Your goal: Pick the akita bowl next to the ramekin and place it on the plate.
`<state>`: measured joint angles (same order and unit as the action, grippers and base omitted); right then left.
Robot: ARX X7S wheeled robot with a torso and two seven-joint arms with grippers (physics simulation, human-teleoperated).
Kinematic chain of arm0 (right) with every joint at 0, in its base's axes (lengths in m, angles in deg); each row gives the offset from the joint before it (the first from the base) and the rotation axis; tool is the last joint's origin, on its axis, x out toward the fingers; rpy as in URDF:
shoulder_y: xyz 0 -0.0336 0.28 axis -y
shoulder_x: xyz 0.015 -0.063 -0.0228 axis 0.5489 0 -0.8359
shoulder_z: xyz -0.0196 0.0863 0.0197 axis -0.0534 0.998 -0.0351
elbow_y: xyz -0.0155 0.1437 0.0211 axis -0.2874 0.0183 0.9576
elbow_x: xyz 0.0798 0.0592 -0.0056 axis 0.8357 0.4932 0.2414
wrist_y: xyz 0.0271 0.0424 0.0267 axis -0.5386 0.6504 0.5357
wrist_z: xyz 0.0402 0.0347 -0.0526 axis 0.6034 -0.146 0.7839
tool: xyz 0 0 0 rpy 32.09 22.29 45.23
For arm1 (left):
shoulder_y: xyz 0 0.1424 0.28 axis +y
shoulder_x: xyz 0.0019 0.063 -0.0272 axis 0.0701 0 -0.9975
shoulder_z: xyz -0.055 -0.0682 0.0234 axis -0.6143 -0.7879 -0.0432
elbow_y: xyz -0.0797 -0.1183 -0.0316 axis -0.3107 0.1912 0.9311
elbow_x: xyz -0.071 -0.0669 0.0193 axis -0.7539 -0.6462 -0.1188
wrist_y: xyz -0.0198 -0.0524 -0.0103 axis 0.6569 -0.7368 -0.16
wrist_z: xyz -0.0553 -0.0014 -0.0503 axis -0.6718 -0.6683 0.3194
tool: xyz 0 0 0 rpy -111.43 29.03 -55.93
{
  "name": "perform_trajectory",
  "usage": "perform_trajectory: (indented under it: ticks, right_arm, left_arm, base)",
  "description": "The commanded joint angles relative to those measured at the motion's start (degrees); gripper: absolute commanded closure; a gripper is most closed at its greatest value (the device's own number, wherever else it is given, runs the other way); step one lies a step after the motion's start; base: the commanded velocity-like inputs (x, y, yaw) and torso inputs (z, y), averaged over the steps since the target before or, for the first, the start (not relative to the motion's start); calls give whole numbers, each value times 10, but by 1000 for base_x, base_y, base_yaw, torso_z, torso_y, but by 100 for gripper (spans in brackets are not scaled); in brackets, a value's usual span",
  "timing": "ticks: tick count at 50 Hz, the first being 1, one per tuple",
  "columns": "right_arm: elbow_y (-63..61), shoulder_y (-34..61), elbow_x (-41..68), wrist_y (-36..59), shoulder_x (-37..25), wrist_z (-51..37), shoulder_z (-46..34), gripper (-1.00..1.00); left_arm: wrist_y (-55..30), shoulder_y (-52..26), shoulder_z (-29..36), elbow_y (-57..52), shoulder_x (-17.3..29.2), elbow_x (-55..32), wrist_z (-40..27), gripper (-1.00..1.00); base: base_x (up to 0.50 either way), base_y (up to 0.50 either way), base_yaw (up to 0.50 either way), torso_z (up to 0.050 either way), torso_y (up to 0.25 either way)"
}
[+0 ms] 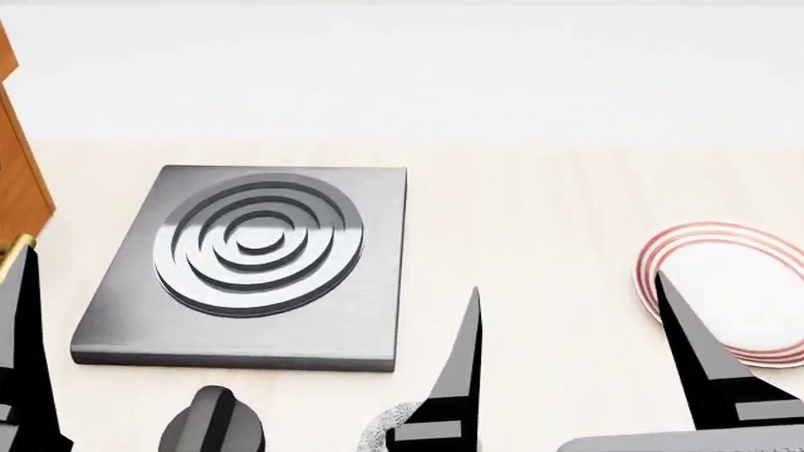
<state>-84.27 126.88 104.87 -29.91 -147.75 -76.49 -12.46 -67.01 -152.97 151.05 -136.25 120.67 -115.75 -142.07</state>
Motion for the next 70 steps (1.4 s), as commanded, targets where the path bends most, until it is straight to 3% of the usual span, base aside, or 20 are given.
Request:
perform_trajectory:
  ticks: [1, 70]
  right_arm:
    - [1, -1, -1, -1, 1, 1, 0, -100]
    - [4, -7, 2, 12, 6, -6, 1, -100]
  left_arm:
    - [2, 1, 3, 2, 0, 2, 1, -100]
    - [6, -4, 18, 6, -3, 4, 9, -100]
  base:
    - [156, 0, 0, 0, 0]
    - [20, 0, 0, 0, -13]
